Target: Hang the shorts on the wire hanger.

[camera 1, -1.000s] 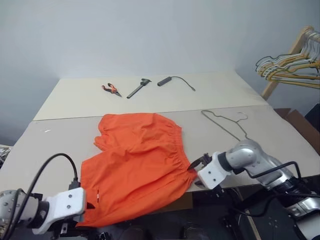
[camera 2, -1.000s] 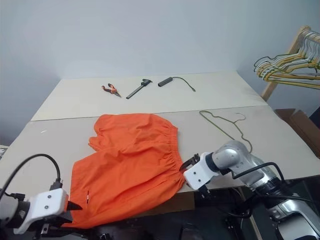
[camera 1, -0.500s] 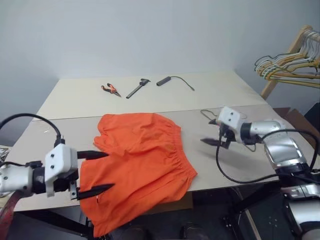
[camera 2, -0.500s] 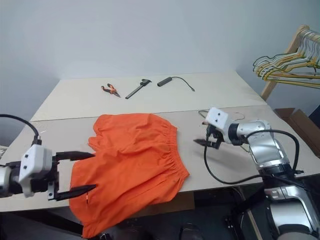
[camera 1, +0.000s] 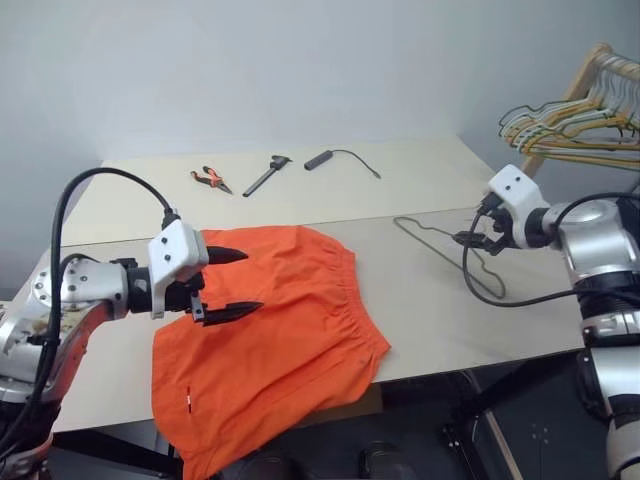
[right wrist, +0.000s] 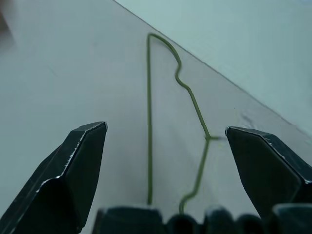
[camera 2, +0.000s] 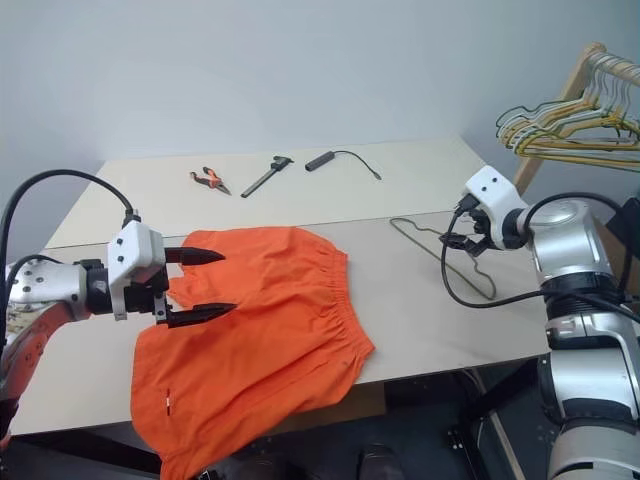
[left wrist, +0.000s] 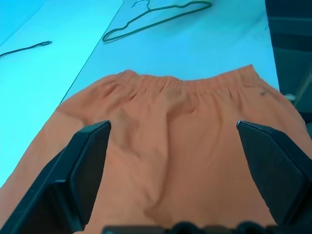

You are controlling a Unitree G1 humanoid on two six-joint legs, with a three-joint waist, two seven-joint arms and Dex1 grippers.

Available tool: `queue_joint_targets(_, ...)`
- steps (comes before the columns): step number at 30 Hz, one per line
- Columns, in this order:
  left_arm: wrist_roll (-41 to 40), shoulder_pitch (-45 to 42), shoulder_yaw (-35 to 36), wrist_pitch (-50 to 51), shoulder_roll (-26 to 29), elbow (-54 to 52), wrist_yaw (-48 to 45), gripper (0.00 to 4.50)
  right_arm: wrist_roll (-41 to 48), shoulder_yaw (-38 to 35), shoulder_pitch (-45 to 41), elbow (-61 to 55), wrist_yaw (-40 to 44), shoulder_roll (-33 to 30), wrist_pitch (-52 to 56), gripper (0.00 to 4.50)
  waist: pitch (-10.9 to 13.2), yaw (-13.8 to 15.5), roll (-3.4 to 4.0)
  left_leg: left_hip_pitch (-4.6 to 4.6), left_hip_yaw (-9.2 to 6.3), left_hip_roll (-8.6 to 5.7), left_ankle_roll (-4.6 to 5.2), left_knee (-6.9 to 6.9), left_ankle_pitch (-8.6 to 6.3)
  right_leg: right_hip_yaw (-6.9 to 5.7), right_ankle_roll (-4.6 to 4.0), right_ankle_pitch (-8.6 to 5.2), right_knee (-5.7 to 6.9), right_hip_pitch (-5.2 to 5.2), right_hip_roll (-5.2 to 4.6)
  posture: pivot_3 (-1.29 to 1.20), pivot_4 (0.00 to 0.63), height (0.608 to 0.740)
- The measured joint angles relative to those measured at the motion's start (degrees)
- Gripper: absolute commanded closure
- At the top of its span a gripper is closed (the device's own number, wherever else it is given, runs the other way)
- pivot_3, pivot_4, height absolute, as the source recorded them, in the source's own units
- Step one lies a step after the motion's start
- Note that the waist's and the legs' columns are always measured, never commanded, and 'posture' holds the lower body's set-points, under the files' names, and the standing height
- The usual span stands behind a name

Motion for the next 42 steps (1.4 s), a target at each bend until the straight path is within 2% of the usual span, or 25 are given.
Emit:
queue_joint_targets(5,-2.0,-3.2,-1.5,2.9,0.0,0.0,0.1,0.01,-2.5,0.7,-4.7,13.5,2.0,0.0,-3.9,0.00,2.6,-0.6,-0.04,0.08,0.08,0.02,0.02,0.03,0.03,0.17,0.01,0.02,0.05,-0.02,0.00,-0.04,0.139,0.740)
queue_joint_targets(13,-3.6,-2.3,-1.9,5.5,1.0,-2.5,0.1,0.01,-6.2,2.6,-7.7,22.4,4.3,3.5,-8.6,0.00,5.8,-0.4,0.03,-0.27,0.02,0.09,-0.23,0.01,0.17,0.15,0.01,0.03,0.10,-0.33,-0.12,-0.02,0.174,0.740)
queue_joint_targets(21,-4.6,1.1,0.6,7.6,1.5,-5.8,2.5,0.01,-6.9,1.7,-11.3,29.1,2.5,7.2,-8.2,0.00,6.1,0.2,0.04,-1.07,-0.08,-0.02,-0.41,0.04,0.28,0.05,0.12,0.09,0.00,-0.82,-0.23,0.01,0.165,0.740)
queue_joint_targets(29,-6.2,5.0,2.7,8.0,2.5,-8.2,3.3,0.01,-6.6,-0.9,-13.4,33.3,1.3,7.6,-4.9,0.00,6.2,1.0,0.03,-1.12,-0.07,-0.03,-0.43,0.05,0.28,-0.03,0.15,0.11,-0.17,-0.88,-0.21,0.02,0.154,0.740)
queue_joint_targets(31,-6.4,5.4,2.8,8.0,2.5,-8.5,3.5,0.00,-7.4,-0.3,-13.4,33.4,1.7,7.6,-5.5,0.37,6.2,1.2,0.03,-1.09,-0.05,-0.04,-0.44,0.05,0.29,-0.04,0.16,0.12,-0.18,-0.90,-0.21,0.02,0.150,0.740)
queue_joint_targets(33,-6.4,5.6,2.8,8.0,2.5,-8.5,3.8,0.00,-9.2,1.3,-13.3,33.3,2.1,7.6,-6.9,0.94,6.2,1.2,0.03,-1.06,-0.05,-0.05,-0.47,0.06,0.31,-0.04,0.17,0.12,-0.11,-0.89,-0.20,0.02,0.147,0.740)
queue_joint_targets(42,-6.3,6.2,2.8,7.7,2.7,-8.5,4.6,0.00,-10.1,2.2,-13.6,33.3,2.5,8.1,-4.8,4.12,6.2,1.4,0.02,-0.76,-0.08,-0.04,-0.52,0.10,0.34,-0.06,0.18,0.15,-0.02,-0.59,-0.19,0.02,0.128,0.740)
